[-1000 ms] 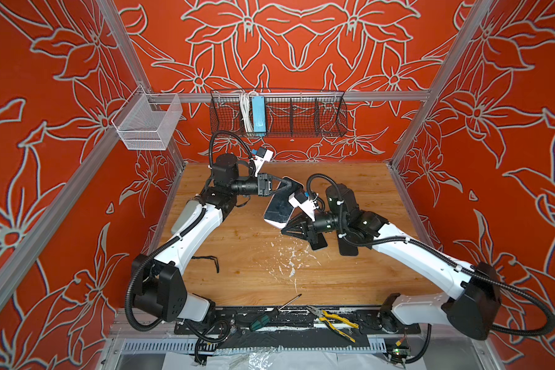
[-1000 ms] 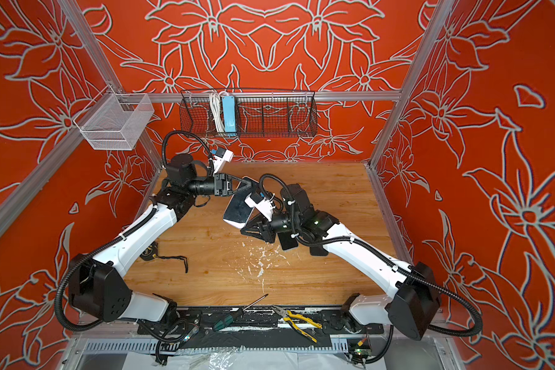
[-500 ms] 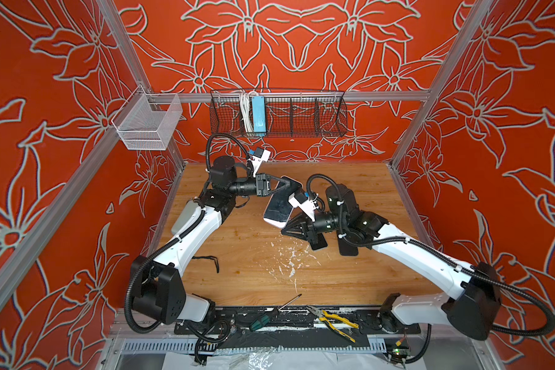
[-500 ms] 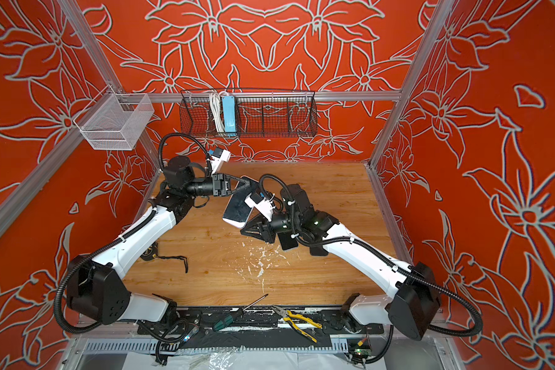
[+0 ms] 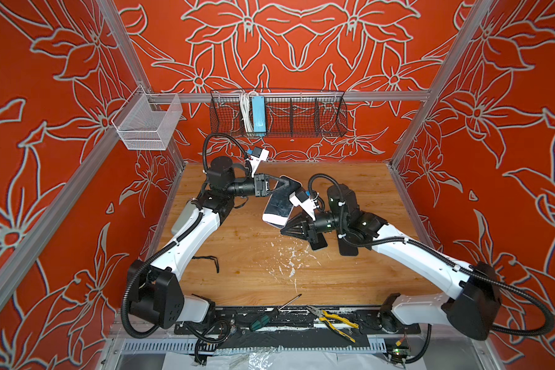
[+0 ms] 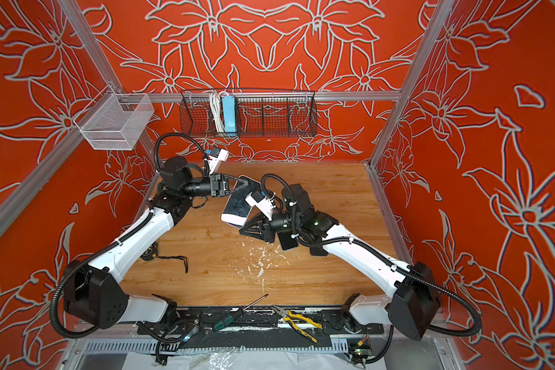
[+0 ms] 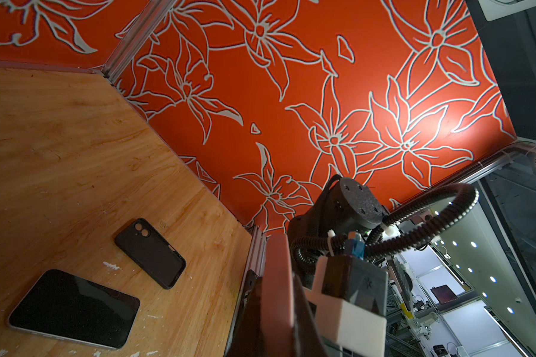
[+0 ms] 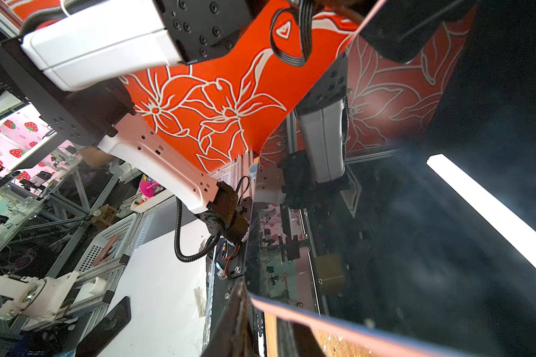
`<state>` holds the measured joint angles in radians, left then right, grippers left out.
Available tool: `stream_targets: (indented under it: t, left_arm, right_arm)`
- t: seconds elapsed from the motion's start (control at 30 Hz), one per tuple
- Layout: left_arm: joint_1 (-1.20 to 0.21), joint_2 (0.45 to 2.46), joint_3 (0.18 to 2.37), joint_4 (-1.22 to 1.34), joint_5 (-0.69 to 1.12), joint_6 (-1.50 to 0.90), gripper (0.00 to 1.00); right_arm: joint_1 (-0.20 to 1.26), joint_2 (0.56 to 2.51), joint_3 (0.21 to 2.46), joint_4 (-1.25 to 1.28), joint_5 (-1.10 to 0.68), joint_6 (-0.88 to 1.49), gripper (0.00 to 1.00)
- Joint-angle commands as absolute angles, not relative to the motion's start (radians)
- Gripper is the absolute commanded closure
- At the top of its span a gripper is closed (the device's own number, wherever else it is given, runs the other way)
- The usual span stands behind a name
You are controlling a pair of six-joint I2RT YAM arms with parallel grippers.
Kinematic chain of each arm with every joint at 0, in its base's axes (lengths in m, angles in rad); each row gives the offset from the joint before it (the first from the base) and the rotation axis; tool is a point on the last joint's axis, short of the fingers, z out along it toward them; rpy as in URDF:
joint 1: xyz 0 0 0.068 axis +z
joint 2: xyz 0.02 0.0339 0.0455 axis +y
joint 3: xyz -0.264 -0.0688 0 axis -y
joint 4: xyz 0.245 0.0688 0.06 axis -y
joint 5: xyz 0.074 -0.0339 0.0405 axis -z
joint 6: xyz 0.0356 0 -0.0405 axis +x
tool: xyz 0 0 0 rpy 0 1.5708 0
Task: Take the phone out of the phone case
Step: Remove the phone case from the phone.
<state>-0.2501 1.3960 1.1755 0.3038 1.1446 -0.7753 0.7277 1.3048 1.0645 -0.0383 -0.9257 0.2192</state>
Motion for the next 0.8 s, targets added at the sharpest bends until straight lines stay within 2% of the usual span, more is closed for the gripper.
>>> stream_targets:
  t: [0.0, 0.53, 0.77]
  left_arm:
    - [-0.245, 1.398, 1.154, 0.357, 1.067, -0.697, 1.00]
    - [-0.251, 1.397, 1.143, 0.369, 1.071, -0.704, 1.00]
    - [-0.277, 1.408, 1.140, 0.401, 1.069, -0.743, 1.00]
  right_arm:
    - [0.743, 1.270, 1.086, 0.136, -1.055, 0.226, 0.81]
    - [0.738, 1.273, 1.080, 0.170, -1.058, 0.247, 0.84]
    - [0.739, 1.285, 1.093, 0.128, -1.034, 0.207, 0.90]
